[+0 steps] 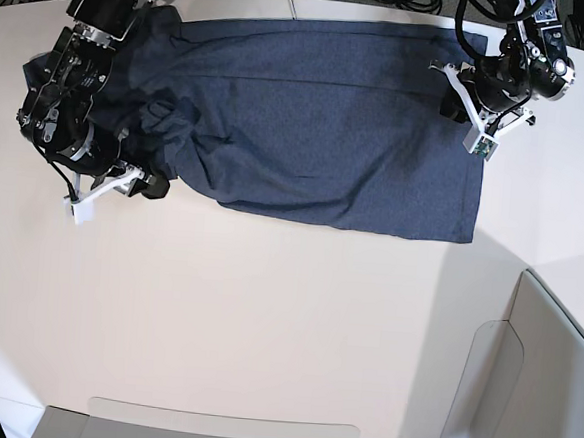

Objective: Layout the t-shirt on the table in an organized manner, then fold the t-shirt properly

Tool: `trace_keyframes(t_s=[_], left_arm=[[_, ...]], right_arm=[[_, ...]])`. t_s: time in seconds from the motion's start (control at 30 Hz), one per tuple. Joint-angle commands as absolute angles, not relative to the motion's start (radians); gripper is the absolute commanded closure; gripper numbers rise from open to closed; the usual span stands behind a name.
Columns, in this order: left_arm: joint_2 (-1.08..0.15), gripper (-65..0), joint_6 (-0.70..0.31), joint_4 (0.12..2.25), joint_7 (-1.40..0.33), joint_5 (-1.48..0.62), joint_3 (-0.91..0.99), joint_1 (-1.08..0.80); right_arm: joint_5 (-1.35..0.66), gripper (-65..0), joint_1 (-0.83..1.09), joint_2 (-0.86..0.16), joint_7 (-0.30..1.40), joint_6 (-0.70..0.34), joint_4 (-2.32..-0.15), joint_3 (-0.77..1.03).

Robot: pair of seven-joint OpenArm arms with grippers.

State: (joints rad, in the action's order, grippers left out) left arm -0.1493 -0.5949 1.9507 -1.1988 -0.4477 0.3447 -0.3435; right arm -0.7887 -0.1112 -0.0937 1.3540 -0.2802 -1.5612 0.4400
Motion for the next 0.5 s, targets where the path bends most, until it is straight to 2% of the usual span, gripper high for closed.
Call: trace_keyframes(t_s=[0.0, 0.47], left_arm=[[-0.159, -10.3, -0.595, 1.965, -1.181, -0.455, 0.346, -0.343], [-0.159, -10.3, -0.595, 1.916, -1.175, -0.455, 0.346, -0.343]], right_arm=[[-0.819, -22.3, -0.125, -0.102, 1.351, -0.275, -1.581, 0.444], [-0.819, -20.4, -0.094, -0.096, 1.351, -0.275, -1.577, 0.441]])
